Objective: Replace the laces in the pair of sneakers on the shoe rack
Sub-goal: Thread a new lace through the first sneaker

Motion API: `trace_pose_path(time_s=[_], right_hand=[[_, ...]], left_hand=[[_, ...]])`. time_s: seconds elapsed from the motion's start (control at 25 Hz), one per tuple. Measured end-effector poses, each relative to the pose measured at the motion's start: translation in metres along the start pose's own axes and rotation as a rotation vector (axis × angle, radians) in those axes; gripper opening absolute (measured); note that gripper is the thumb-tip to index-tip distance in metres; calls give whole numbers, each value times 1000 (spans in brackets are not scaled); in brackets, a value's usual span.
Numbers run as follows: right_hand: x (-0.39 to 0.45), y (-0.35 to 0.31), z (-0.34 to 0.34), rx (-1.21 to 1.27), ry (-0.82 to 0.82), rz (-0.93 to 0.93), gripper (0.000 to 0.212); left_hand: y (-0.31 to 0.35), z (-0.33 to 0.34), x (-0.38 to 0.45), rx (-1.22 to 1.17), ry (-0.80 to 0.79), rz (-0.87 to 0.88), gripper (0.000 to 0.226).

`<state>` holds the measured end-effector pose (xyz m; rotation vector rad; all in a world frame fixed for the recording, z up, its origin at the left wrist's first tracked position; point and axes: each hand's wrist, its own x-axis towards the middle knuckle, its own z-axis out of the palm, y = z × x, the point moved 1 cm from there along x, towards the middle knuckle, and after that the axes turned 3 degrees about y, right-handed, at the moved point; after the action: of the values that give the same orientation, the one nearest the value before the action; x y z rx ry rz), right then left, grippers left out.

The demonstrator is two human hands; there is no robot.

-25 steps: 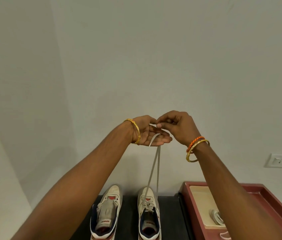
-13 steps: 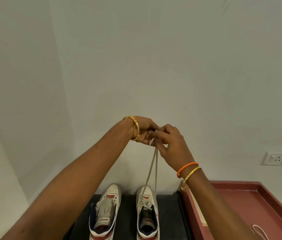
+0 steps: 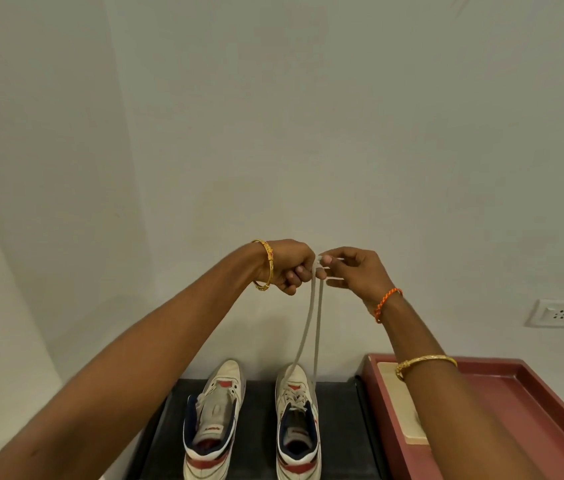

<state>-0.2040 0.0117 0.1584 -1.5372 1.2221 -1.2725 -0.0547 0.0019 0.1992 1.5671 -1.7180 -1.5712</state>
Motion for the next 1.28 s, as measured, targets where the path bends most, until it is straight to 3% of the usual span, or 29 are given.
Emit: trace_pose_path(time_s=[0.12, 0.28, 0.4, 0.52, 0.64, 0.76, 0.92, 1.04, 1.12, 1.2, 1.28], right_hand=[[-5, 12, 9, 133, -80, 179, 17], [-6, 21, 12, 218, -89, 370, 19], [-6, 21, 11, 264, -148, 496, 21], [-7, 18, 5, 164, -54, 402, 12], [-12, 5, 0, -81, 115, 139, 11], [-16, -7, 6, -207, 13, 55, 20], [-11, -9, 5, -352, 27, -28, 13], [-13, -4, -7, -271, 94, 10, 11], [-16, 11, -19, -196, 187, 55, 12], [-21, 40, -37, -113, 318, 148, 13], [-32, 77, -52, 42, 496, 309, 10]], left_hand=[[1, 2, 2, 215, 148, 160, 29], [-5, 3, 7, 933, 484, 461, 27], [-12, 13, 4, 1049, 560, 623, 28], [-15, 11, 2, 848, 641, 646, 25], [-12, 4, 4, 377, 641, 346, 25], [-10, 9, 0, -156, 504, 109, 25], [-18, 12, -6, -113, 499, 164, 30], [-36, 8, -7, -82, 575, 289, 32], [-61, 2, -5, -106, 669, 281, 32], [-101, -5, 0, -238, 772, 185, 32], [-145, -9, 2, -574, 809, 40, 31]])
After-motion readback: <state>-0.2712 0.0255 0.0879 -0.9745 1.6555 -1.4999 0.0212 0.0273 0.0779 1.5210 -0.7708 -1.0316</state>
